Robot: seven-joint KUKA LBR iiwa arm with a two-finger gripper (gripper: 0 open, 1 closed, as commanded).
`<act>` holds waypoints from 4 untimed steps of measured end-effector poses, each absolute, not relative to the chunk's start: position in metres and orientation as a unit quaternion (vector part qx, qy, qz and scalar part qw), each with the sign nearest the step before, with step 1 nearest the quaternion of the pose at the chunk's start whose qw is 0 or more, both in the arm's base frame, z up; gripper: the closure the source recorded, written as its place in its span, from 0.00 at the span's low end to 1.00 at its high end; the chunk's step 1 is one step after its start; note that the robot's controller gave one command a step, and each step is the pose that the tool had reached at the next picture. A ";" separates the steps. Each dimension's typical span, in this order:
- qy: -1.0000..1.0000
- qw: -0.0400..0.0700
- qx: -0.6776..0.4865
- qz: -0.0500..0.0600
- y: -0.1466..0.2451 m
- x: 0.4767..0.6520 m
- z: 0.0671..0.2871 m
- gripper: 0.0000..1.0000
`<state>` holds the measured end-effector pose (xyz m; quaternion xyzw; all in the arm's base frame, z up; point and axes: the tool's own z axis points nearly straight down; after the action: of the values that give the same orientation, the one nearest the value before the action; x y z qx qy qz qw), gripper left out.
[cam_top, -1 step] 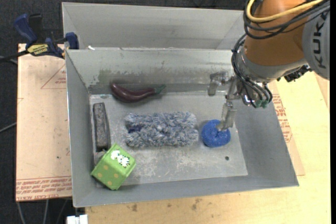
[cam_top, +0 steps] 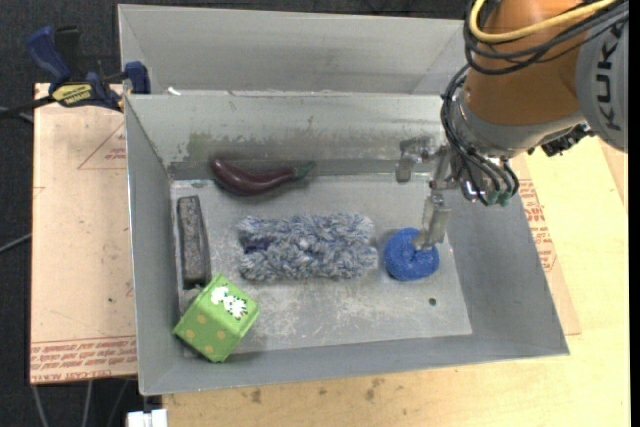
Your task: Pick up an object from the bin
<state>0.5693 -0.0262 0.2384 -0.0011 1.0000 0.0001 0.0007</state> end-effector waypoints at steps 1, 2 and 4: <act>1.000 0.005 -0.027 0.000 -0.022 0.572 0.206 0.00; 0.999 0.002 -0.049 0.000 0.026 0.557 0.144 0.00; 0.993 0.001 -0.114 0.001 0.032 0.555 0.103 1.00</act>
Offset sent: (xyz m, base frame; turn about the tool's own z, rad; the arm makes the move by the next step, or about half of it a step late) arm -0.0178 0.0672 -0.1075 -0.1075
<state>0.5547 0.0317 0.1030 -0.1140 0.9935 0.0006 0.0006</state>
